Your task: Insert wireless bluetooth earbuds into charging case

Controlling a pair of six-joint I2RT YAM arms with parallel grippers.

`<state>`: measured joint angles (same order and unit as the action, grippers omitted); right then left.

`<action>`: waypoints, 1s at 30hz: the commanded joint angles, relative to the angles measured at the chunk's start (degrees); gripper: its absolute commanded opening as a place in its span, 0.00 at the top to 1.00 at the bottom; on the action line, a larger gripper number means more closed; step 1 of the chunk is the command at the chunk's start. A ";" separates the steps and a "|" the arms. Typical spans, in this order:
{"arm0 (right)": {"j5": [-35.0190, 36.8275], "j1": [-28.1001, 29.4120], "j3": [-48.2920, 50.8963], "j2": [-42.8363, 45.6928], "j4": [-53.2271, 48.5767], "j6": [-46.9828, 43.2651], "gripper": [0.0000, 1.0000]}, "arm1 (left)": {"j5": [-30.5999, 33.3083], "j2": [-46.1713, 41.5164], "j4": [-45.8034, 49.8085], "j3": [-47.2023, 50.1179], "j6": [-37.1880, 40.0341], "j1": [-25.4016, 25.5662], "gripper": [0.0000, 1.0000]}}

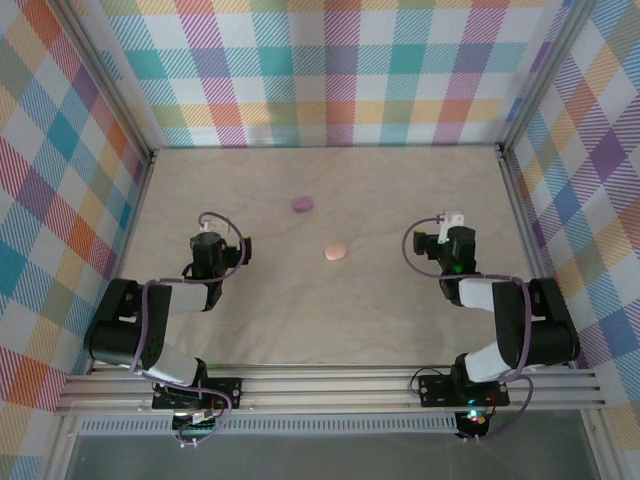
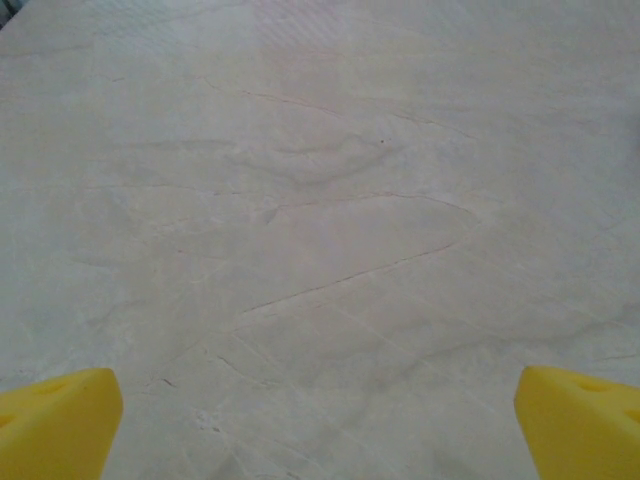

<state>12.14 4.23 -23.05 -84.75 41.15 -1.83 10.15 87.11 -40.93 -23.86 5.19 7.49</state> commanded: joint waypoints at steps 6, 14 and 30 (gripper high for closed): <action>-9.09 -3.20 -0.16 -3.02 6.82 3.30 0.00 | -7.34 2.49 -5.10 -0.38 -2.29 -3.44 0.00; -9.42 -3.37 0.02 -3.09 7.53 3.14 0.00 | -7.21 2.45 -5.09 -0.32 -2.34 -3.44 0.00; -10.91 -3.38 -0.24 -3.13 6.93 2.62 0.00 | -7.19 2.45 -5.07 -0.38 -2.34 -3.45 0.00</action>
<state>2.28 1.17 -22.20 -87.85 46.68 0.67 3.88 89.67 -43.75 -23.81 3.68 4.56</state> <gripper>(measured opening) 0.996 0.999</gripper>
